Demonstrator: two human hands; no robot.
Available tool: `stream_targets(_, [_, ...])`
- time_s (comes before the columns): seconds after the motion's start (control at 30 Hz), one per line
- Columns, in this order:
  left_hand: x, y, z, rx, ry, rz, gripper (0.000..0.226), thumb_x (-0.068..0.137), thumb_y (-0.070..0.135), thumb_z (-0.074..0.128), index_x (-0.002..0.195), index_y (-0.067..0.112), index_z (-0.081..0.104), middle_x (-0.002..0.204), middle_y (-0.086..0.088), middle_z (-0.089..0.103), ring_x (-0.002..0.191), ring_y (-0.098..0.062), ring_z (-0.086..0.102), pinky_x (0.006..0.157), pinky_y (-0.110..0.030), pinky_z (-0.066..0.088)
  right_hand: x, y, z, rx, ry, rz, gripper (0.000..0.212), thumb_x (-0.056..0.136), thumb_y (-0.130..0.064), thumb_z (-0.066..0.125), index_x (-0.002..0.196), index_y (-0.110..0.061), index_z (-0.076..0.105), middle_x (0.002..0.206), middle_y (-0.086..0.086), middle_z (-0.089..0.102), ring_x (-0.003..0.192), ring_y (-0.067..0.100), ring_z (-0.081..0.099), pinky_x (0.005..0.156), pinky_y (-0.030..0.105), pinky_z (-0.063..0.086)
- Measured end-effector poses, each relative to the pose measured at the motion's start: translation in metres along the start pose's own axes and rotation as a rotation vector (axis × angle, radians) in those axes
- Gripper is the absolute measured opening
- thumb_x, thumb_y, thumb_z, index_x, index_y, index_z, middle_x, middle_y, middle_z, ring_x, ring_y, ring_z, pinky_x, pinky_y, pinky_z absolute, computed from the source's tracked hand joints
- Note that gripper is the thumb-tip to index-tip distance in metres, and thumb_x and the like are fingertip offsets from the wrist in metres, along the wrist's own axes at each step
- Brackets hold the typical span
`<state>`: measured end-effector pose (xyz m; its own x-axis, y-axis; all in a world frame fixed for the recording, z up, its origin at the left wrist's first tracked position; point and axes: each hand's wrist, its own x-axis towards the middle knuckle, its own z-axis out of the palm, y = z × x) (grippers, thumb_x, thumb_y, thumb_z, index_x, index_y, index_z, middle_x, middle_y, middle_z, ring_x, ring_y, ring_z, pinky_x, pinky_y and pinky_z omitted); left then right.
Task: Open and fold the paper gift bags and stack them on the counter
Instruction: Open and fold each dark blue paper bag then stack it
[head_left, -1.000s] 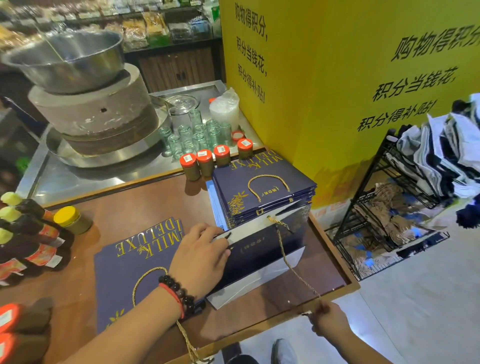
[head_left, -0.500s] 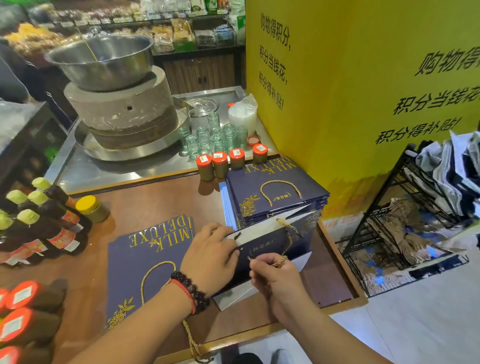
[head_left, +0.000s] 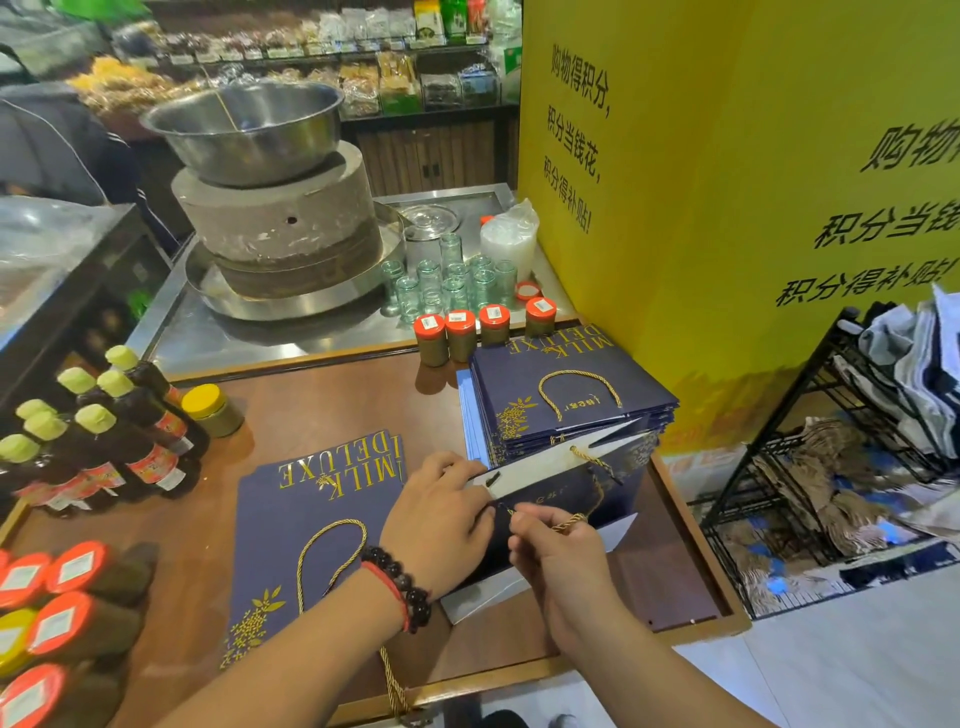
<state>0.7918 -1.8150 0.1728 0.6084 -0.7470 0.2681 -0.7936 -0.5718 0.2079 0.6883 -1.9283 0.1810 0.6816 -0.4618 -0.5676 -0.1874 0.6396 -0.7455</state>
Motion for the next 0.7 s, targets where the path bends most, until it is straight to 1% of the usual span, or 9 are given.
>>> stream_targets(0.17, [-0.0018,0.0013,0.0001,0.008,0.000,-0.001,0.038,0.085,0.036,0.040,0.080,0.021,0.075,0.112,0.008,0.065,0.106,-0.020,0.044,0.084,-0.042,0.051,-0.0013,0.0025,0.0014,-0.047,0.047,-0.034,0.009,0.088,0.000,0.065,0.095,-0.004,0.069,0.068,0.008,0.064,0.059,0.015,0.060,0.061,0.027,0.055])
stream_targets(0.4, [0.0005,0.0011,0.0019,0.011,0.031,0.008,0.037,0.082,0.034,0.041,0.074,0.019,0.073,0.106,0.008,0.067,0.102,-0.018,0.043,0.079,-0.040,0.053,-0.0019,0.0054,0.0025,-0.091,0.076,-0.059,0.010,0.088,-0.001,0.065,0.096,-0.005,0.068,0.072,0.010,0.065,0.060,0.014,0.061,0.064,0.027,0.056])
stream_targets(0.57, [-0.0008,0.0042,0.0005,0.023,0.054,0.011,0.036,0.081,0.034,0.041,0.072,0.020,0.074,0.104,0.008,0.068,0.101,-0.017,0.045,0.077,-0.040,0.054,-0.0065,0.0067,0.0057,-0.034,0.052,-0.045,0.010,0.088,0.002,0.063,0.096,-0.002,0.067,0.068,0.008,0.064,0.060,0.014,0.059,0.062,0.027,0.055])
stream_targets(0.7, [-0.0021,0.0049,-0.0001,0.040,0.052,0.016,0.038,0.082,0.035,0.041,0.072,0.021,0.074,0.105,0.008,0.068,0.101,-0.017,0.044,0.077,-0.039,0.054,-0.0082,0.0069,0.0051,-0.018,0.083,-0.058,0.010,0.088,0.001,0.063,0.094,-0.004,0.068,0.069,0.009,0.065,0.063,0.015,0.060,0.067,0.029,0.056])
